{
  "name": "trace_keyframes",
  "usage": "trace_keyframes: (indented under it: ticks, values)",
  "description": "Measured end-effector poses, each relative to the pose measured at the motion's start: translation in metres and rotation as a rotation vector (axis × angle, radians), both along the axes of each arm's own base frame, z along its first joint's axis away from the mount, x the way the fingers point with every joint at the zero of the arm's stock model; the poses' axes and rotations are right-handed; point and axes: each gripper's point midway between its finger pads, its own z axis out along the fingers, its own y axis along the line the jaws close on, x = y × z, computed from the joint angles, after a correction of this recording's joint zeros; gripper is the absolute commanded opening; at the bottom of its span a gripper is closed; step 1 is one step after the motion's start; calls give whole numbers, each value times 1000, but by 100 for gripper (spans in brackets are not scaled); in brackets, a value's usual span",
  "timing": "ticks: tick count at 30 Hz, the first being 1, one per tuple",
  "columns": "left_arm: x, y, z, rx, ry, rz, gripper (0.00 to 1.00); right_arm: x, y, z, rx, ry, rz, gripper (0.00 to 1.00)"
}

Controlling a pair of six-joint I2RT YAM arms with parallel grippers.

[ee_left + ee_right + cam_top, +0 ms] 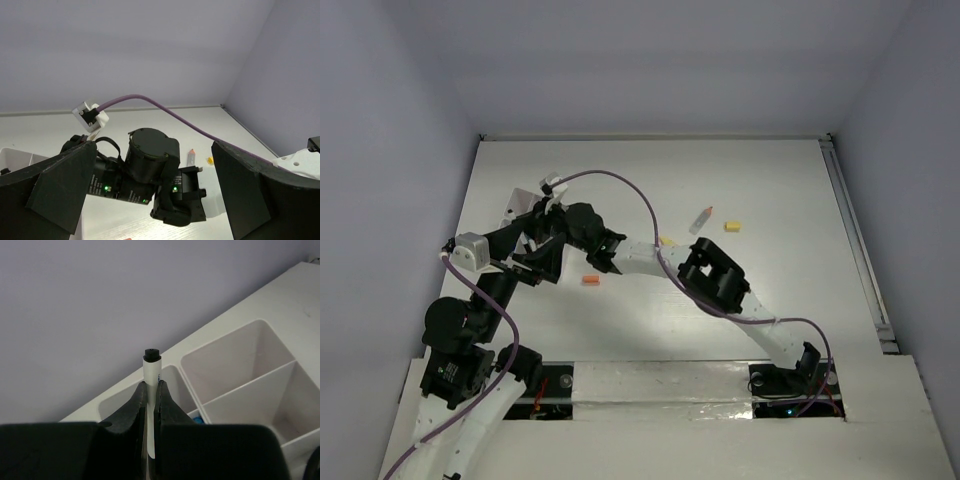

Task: Sort the stationery into containers
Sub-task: Place the pen in the storage box.

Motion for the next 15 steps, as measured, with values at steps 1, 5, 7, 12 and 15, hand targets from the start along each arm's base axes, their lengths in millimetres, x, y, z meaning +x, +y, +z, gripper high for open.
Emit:
trace_keyframes:
  ticks: [1, 5, 7, 12, 15]
  values:
    - [0, 0, 0, 0, 0, 0, 99, -3, 1, 1, 4, -4, 2, 3]
    - [0, 0, 0, 0, 0, 0, 99, -12, 4, 4, 24, -22, 12, 26]
    - [0, 0, 0, 0, 0, 0, 99, -11, 2, -4, 9, -22, 3, 31]
    - [0, 0, 0, 0, 0, 0, 99, -9, -1, -15, -15, -16, -17, 40]
    - [0, 0, 0, 0, 0, 0, 99, -8, -5, -16, -22, -14, -28, 44]
